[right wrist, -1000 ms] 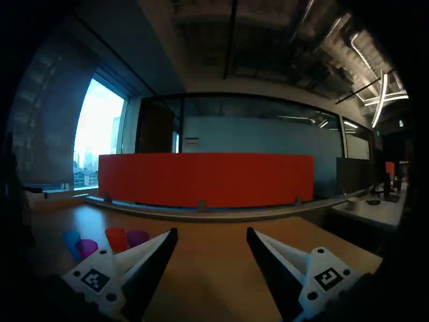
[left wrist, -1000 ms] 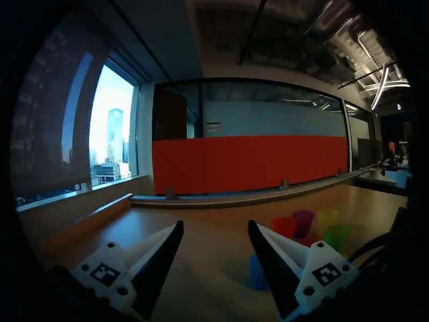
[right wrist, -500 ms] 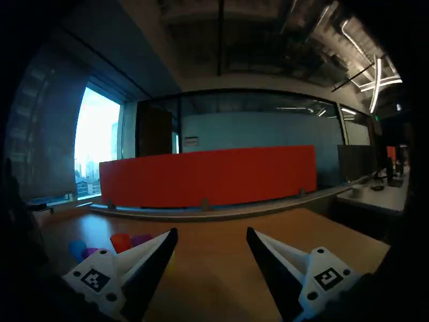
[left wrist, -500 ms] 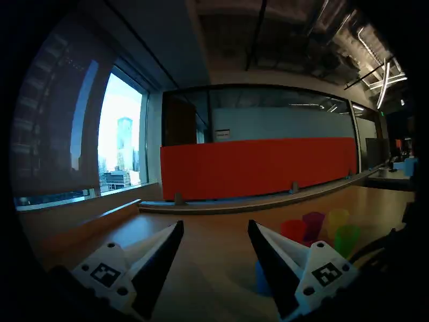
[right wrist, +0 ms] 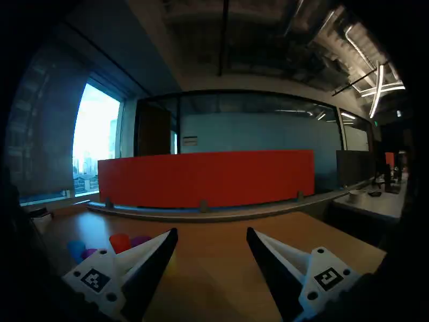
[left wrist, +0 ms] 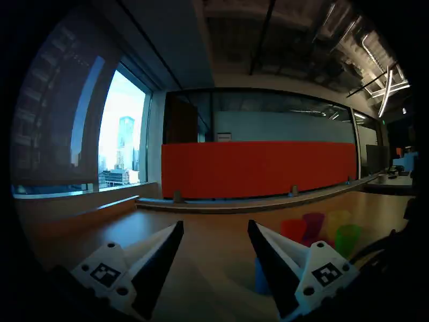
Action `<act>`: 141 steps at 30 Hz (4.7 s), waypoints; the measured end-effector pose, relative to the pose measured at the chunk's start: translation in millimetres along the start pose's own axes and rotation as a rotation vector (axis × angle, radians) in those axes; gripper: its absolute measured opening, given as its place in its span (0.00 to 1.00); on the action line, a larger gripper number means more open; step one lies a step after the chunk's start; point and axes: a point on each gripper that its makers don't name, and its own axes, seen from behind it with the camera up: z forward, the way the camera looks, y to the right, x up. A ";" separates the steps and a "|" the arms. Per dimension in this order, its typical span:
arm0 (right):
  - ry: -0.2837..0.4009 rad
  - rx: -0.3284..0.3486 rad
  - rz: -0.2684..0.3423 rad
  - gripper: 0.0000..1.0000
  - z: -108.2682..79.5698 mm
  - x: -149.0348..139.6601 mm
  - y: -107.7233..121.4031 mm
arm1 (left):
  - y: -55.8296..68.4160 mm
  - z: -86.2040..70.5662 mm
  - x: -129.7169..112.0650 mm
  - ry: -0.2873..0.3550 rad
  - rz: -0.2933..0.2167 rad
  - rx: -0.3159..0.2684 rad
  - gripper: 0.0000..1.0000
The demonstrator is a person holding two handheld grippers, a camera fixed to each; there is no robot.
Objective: Pour water
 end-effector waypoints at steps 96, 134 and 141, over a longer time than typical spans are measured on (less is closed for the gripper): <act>0.045 -0.023 -0.024 0.99 22.2 -63.2 44.1 | 3.9 9.1 -34.1 -0.079 -0.007 -0.020 0.88; -0.027 -0.032 -0.040 0.99 29.1 -79.8 40.0 | 3.9 8.6 -34.0 -0.079 -0.007 -0.020 0.88; -0.027 -0.032 -0.040 0.99 29.5 -79.3 39.6 | 3.9 8.4 -33.6 -0.079 -0.007 -0.019 0.88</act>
